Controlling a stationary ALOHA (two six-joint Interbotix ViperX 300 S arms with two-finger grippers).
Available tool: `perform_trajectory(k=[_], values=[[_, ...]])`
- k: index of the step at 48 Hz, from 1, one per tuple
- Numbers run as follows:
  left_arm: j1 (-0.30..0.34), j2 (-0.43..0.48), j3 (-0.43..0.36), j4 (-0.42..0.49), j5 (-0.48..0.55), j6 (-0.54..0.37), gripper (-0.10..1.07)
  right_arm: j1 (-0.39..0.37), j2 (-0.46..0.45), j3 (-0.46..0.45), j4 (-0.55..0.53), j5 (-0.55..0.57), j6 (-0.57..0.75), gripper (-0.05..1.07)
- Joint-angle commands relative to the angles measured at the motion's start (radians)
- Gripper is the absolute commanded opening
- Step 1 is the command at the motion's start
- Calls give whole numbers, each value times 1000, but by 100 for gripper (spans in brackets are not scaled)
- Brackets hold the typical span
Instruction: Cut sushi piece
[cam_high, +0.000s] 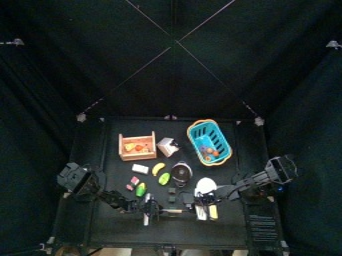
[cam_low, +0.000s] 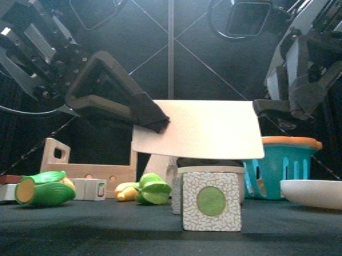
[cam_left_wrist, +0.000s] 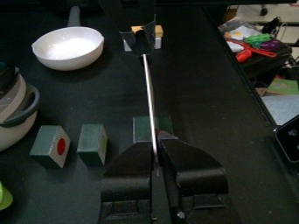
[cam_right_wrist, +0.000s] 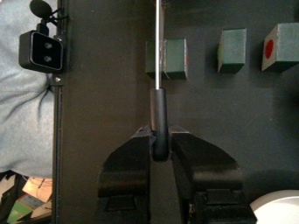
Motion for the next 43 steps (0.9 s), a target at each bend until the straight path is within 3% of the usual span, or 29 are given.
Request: perform_trajectory(k=[1, 43], values=[[6, 3, -32, 0, -8, 3, 43, 2, -12, -28, -2, -20, 0, 47], [14, -23, -5, -2, -15, 8, 43, -5, -8, -41, -83, -18, -3, 47]])
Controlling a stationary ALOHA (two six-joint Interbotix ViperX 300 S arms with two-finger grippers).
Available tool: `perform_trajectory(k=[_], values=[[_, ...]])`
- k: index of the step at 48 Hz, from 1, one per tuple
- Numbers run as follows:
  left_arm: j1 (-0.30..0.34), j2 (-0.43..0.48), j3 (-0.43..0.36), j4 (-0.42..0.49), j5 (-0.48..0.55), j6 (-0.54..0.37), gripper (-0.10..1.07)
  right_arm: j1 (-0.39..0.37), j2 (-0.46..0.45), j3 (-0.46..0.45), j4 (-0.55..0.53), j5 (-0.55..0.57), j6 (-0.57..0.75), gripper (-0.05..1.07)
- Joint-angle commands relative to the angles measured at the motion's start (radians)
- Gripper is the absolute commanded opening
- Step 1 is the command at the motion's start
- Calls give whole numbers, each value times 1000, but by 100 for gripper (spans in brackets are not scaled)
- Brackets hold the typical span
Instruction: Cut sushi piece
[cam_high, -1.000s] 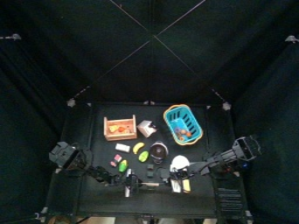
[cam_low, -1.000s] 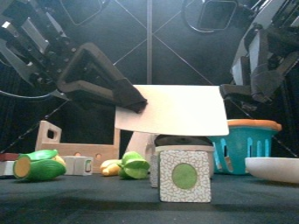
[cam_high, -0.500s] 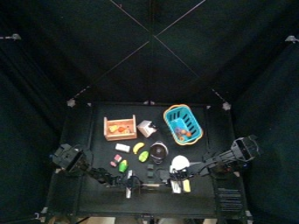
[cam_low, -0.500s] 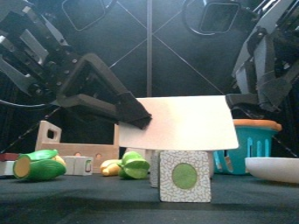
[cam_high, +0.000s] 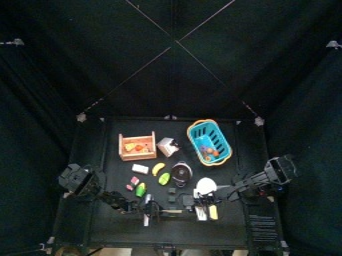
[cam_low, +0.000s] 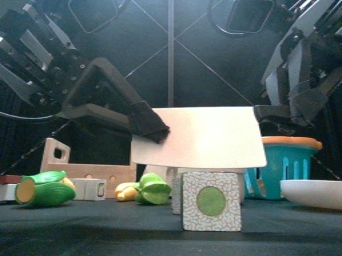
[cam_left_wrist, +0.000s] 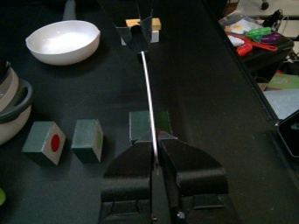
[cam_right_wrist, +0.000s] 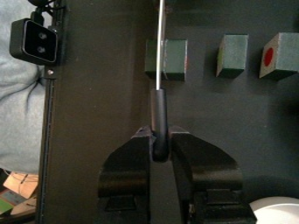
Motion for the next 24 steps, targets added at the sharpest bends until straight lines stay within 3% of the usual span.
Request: perform_trajectory(k=[1, 24], values=[[14, -18, -12, -2, -15, 3, 43, -8, -11, -37, -3, -18, -3, 47], [15, -12, -12, 0, -15, 5, 43, -15, 17, -46, -15, -18, -5, 47]])
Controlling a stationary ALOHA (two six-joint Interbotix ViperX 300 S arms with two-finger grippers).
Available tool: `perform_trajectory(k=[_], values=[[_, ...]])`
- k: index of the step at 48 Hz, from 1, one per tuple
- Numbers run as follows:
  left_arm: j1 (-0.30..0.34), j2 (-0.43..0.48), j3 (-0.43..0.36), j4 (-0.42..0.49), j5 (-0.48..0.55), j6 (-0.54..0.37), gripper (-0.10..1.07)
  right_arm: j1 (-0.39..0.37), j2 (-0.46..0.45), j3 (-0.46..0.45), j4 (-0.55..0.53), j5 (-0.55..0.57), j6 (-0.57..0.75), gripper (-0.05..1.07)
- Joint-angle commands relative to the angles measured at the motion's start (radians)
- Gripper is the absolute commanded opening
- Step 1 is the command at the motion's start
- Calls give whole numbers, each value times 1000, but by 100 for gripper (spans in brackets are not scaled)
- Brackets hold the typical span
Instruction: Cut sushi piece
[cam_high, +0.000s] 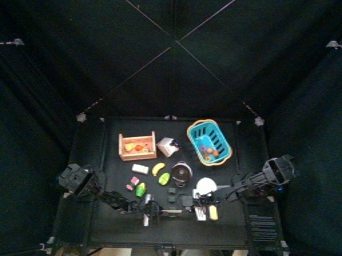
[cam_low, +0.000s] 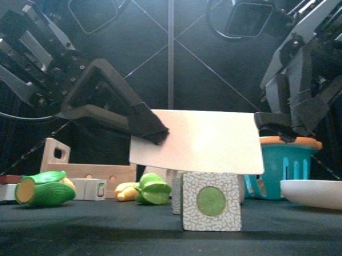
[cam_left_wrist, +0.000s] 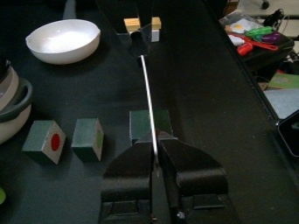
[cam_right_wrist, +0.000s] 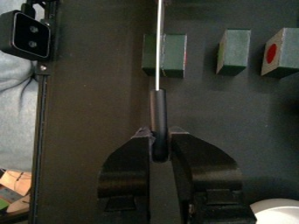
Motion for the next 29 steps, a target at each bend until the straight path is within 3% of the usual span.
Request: perform_trajectory(k=[1, 29], values=[[15, -15, -12, 2, -15, 5, 43, -11, -15, -38, -11, -18, -3, 47], [15, -43, -3, 3, -25, 6, 43, -12, -52, -35, -31, -20, -3, 47]])
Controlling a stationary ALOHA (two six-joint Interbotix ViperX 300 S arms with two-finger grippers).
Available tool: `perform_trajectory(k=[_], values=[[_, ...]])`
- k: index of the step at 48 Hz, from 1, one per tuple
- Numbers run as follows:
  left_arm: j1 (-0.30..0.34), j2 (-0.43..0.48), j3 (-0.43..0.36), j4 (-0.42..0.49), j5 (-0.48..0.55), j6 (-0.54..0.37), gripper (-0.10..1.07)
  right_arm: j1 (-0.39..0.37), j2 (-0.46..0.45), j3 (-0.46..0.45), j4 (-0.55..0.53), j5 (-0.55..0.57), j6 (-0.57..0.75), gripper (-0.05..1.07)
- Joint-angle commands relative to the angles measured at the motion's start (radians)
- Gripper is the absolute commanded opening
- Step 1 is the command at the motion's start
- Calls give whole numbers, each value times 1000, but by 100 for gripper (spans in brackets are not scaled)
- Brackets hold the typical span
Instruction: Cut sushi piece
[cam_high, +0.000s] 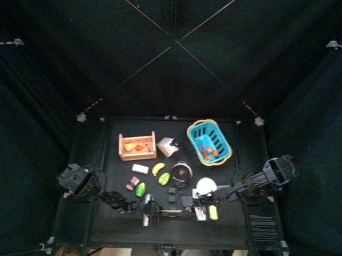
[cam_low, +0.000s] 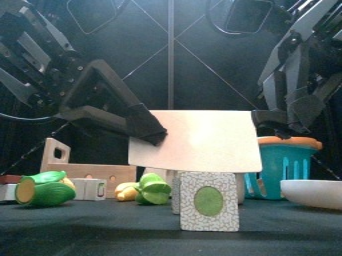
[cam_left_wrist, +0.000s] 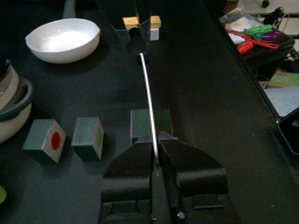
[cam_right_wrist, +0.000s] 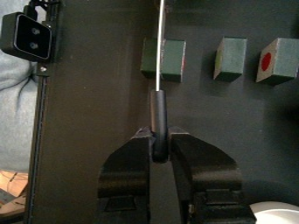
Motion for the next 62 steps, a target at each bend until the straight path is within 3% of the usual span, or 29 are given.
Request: perform_trajectory(k=[1, 62], values=[[15, -35, -9, 3, -26, 3, 43, -8, -37, -34, -2, -20, -3, 47], [21, -17, -2, 0, -17, 0, 43, 6, -9, -32, 6, -18, -2, 47]])
